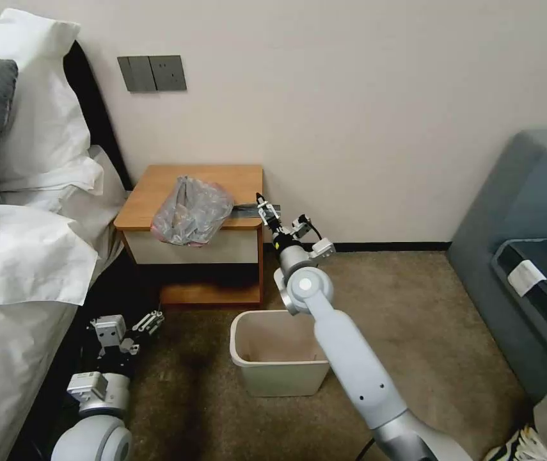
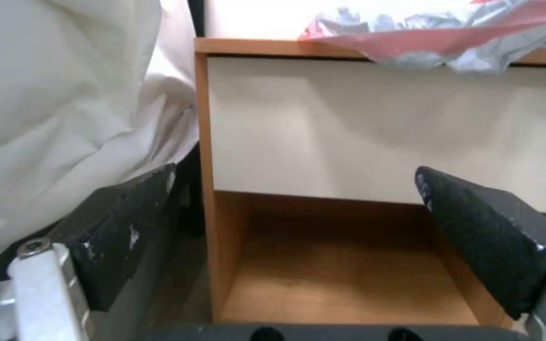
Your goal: Pick up the garbage bag from the table and place it over the trash can.
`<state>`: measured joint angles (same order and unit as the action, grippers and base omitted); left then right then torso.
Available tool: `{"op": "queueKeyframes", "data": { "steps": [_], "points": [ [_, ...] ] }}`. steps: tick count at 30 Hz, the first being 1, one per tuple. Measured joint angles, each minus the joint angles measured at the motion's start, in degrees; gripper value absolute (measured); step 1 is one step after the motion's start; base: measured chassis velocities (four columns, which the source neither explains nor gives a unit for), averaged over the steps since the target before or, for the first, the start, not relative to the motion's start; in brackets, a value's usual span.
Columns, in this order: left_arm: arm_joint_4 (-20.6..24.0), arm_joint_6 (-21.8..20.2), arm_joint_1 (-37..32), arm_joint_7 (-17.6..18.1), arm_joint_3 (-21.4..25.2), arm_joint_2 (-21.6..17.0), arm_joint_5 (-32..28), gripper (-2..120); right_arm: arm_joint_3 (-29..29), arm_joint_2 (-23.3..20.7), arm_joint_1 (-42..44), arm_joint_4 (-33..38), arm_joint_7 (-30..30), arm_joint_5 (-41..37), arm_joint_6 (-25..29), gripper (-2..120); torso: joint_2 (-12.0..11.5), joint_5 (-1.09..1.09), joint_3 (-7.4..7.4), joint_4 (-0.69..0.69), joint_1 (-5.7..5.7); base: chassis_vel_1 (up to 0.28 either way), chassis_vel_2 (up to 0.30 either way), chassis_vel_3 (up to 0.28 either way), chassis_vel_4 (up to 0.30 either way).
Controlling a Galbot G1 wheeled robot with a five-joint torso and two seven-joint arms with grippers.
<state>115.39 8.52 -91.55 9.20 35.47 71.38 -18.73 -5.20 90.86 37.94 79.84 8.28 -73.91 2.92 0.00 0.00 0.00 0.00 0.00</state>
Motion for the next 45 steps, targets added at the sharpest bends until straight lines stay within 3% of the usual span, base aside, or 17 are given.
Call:
{"op": "queueKeyframes", "data": {
  "steps": [6, 10, 12, 21, 24, 35, 45],
  "points": [
    [0.1, 0.4, -0.7, 0.3, 0.0, 0.2, 0.7, 99, -1.0, 0.6, -0.5, -1.8, -1.2, -0.1, 0.0, 100, 0.0, 0.0, 0.0, 0.0, 0.0, 0.0, 0.0, 0.0, 0.0],
    [0.3, 0.4, -0.8, 0.6, 0.0, 0.3, 0.9, 99, -1.2, 1.0, -0.7, -3.0, -1.7, 0.1, 0.0, 91, 0.0, 0.0, 0.0, 0.0, 0.0, 0.0, 0.0, 0.0, 0.0],
    [0.3, 0.4, -0.8, 1.2, -0.1, 0.3, 0.9, 99, -1.4, 1.3, -0.8, -3.8, -2.1, 0.4, 0.2, 80, 0.0, 0.0, 0.0, 0.0, 0.0, 0.0, 0.0, 0.0, 0.0],
    [0.3, 0.4, -0.8, 1.7, -0.4, 0.4, 1.0, 98, -2.0, 1.3, -1.2, -4.6, -3.0, 1.3, 0.6, 52, 0.0, 0.0, 0.0, 0.0, 0.0, 0.0, 0.0, 0.0, 0.0],
    [0.3, 0.4, -0.7, 1.8, -0.5, 0.5, 1.1, 98, -1.9, 1.4, -1.2, -4.8, -3.3, 2.0, 0.8, 36, 0.0, 0.0, 0.0, 0.0, 0.0, 0.0, 0.0, 0.0, 0.0],
    [0.3, 0.4, -0.7, 2.3, -0.7, 0.6, 1.3, 98, -2.0, 1.4, -1.0, -4.9, -3.9, 3.4, 1.3, 0, 0.0, 0.0, 0.0, 0.0, 0.0, 0.0, 0.0, 0.0, 0.0],
    [0.4, 0.4, -0.4, 3.2, -0.7, 0.6, 1.4, 98, -2.0, 1.3, -0.6, -4.5, -4.0, 4.2, 1.6, 0, 0.0, 0.0, 0.0, 0.0, 0.0, 0.0, 0.0, 0.0, 0.0]
  ]
}}
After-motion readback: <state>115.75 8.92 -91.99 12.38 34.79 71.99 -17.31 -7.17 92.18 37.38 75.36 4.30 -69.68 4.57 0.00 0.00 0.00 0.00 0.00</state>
